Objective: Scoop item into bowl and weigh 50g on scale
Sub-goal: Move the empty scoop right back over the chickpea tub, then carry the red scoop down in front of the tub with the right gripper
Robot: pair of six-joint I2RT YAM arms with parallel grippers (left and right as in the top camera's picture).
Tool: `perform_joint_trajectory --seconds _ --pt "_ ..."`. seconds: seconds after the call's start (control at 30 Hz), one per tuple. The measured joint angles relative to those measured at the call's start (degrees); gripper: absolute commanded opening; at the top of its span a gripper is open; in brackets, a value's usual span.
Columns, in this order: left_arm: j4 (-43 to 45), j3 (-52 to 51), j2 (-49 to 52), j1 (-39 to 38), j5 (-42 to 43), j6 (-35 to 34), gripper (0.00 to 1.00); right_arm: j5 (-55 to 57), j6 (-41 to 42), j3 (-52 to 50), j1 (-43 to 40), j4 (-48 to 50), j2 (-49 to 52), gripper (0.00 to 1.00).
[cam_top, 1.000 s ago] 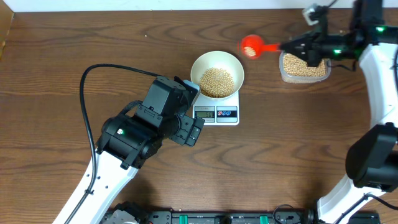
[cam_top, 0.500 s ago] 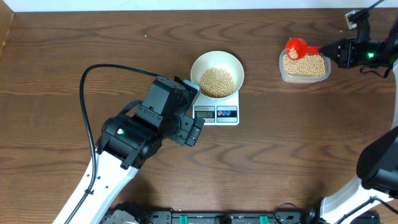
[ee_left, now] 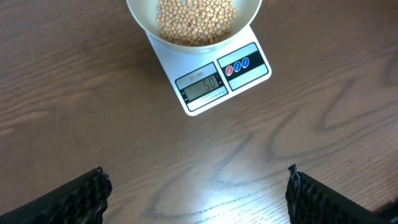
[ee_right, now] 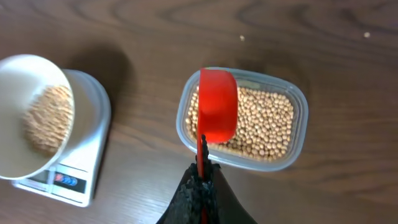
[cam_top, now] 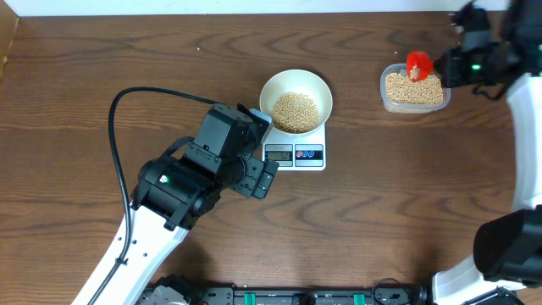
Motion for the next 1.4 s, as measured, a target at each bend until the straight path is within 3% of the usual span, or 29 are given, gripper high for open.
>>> perform_joint_trajectory --seconds 0.3,0.77,0.9,1.1,1.4 --pt "0.0 0.0 0.0 0.0 0.0 0.0 0.92 17.57 2.54 0.0 5.64 -0.63 0.0 0.01" --pt "0.0 0.0 0.0 0.0 0.0 0.02 0.92 21.75 4.13 0.0 5.62 -0.61 0.0 0.01" --pt "0.0 0.0 0.0 0.0 0.0 0.0 0.92 17.44 3.87 0.0 5.6 -0.63 0.0 0.01" --pt "0.0 0.0 0.0 0.0 0.02 0.0 0.92 2.19 -0.85 0.0 6.38 -3.13 -0.55 0.01" --pt "0.0 0.0 0.0 0.0 0.0 0.0 0.92 -9.03 -7.17 0.0 14.47 -9.07 -2.34 0.01"
